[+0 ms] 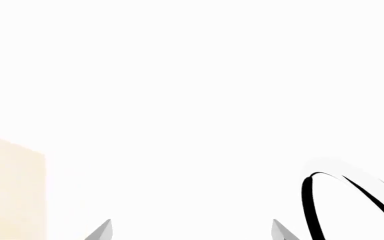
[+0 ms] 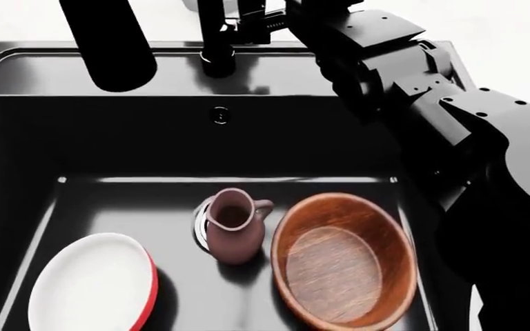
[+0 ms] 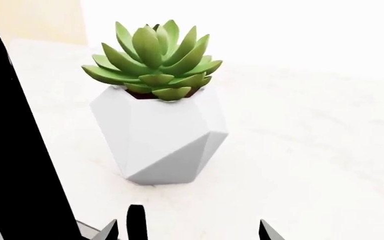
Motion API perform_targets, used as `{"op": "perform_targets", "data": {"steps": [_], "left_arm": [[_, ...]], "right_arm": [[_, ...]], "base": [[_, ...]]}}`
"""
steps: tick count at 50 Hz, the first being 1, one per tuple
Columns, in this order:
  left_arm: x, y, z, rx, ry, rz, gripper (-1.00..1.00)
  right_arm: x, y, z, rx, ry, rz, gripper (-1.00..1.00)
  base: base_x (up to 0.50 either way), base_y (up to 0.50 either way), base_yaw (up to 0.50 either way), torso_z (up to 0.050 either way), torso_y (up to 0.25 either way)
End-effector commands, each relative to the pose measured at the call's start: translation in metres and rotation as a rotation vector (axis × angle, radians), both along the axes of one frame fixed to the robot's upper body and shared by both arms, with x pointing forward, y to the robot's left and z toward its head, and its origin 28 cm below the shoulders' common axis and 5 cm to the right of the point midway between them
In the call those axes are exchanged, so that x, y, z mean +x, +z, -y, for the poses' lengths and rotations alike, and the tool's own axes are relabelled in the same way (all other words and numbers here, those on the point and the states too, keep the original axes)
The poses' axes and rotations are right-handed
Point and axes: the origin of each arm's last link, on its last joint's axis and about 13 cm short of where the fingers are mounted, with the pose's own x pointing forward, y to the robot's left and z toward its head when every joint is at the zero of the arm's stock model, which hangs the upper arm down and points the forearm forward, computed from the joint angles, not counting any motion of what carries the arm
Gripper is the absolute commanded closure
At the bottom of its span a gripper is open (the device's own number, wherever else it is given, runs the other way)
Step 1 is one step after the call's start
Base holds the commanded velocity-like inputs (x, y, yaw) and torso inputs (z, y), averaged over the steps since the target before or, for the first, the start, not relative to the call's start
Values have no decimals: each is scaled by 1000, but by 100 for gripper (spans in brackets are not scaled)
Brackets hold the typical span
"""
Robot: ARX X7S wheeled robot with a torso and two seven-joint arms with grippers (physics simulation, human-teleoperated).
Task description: Pick the bowl and bowl and place them in the sink. Then turn on the water.
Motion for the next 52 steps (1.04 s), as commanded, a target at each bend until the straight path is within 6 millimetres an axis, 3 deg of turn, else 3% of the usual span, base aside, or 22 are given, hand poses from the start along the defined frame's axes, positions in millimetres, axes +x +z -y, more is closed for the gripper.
{"op": "perform_targets", "data": {"steps": [1,31,45,52], "left_arm": [[-1,0,1,2,-5,2,-100],[0,-2,1,9,-8,3,-100],[-1,-2,2,11,-9,1,-100],[1,-3,2,12,-10,-2,-100]], "right_arm": [[0,1,-1,-1,11,4,-100],[2,10,10,13,-136,56,-100],[1,10,6,20,-82,61,-100],[1,21,5,32,-44,157,-100]], "base": [[0,0,0,9,-39],[0,0,0,9,-37],[0,0,0,9,-37],[0,0,0,8,-37]]}}
